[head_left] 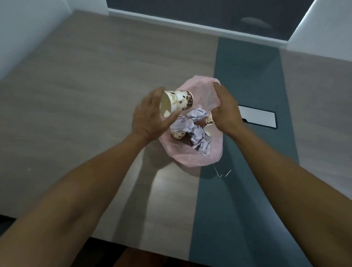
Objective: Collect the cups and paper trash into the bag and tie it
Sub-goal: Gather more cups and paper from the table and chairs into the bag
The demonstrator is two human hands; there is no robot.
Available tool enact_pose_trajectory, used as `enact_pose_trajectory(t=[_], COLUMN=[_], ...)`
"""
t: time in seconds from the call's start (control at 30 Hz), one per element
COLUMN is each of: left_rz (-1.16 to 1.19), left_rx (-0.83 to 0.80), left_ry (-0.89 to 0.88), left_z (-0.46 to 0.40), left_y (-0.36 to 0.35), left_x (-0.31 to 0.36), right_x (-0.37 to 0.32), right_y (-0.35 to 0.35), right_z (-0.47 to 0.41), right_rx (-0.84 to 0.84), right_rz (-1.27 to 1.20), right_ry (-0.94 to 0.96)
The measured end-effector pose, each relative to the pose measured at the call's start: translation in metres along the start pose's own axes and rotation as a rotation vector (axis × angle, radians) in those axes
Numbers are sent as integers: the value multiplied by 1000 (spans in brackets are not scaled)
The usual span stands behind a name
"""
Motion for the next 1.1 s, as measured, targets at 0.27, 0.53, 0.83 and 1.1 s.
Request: enact_pose_trajectory(t=[0.27,0.53,0.83,1.1], left_rz=[100,132,364,408], left_rx=[-196,-34,-222,-171], left_ry=[-32,-98,920,1015], left_z=[-32,-31,50,55], left_y=[-64,-72,-82,-98], left_x=[69,75,-50,-41], right_x=[6,22,28,45], right_y=[21,24,35,36], right_z=[-7,-17,-28,-35], right_rx=[51,41,83,137], right_rz=[1,-8,-87,-1], right_ry=[26,1,-19,-34])
Point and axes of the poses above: each hand's wrist, its own z-axis away from the middle knuckle, its own y-axis out of the back of the hand, x = y × z, the point moved 7 cm from there along -z, towards the middle knuckle, and after that the axes turned 5 degrees about -y, right-handed, at the moved point
